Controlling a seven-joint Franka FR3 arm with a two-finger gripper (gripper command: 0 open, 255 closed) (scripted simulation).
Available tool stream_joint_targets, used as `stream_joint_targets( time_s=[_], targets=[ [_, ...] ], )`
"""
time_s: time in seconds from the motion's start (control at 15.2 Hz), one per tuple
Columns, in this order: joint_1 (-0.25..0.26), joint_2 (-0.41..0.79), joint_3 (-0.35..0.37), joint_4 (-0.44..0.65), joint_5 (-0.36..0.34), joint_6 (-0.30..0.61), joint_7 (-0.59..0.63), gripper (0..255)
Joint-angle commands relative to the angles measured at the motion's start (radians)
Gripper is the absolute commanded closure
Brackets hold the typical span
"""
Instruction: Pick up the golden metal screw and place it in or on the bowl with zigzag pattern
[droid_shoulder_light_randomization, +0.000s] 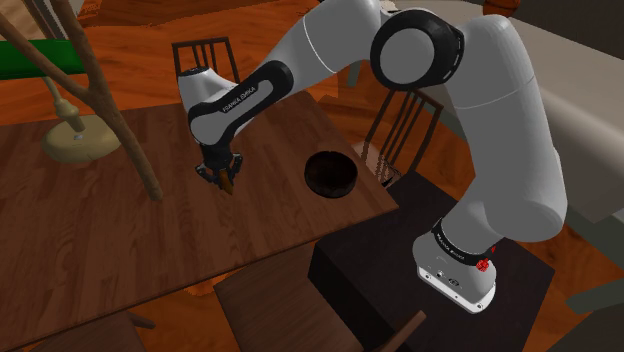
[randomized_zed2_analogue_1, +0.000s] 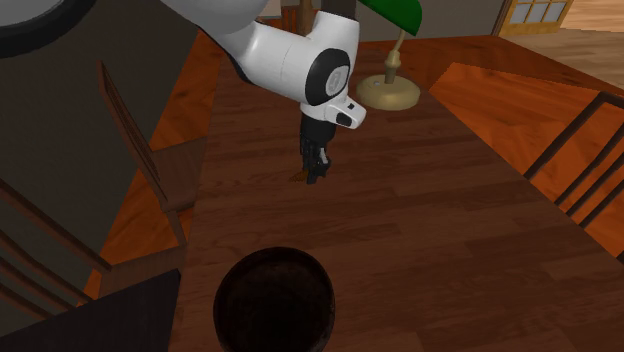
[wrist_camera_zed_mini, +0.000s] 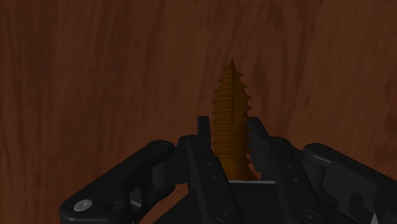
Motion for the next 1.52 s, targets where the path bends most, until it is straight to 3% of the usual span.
stream_joint_targets(
  time_s=[0.0,0.33,1.45],
  targets=[
    [0.003,0.009,0.002,-0.002,0.001,0.004,0.000,255],
    [0.001,0.005,0.002,-0.005,0.001,0.004,-0.001,255],
    [-0.016,-0.139,0.026,-0.002,0.029,-0.141,-0.003,255]
  ],
)
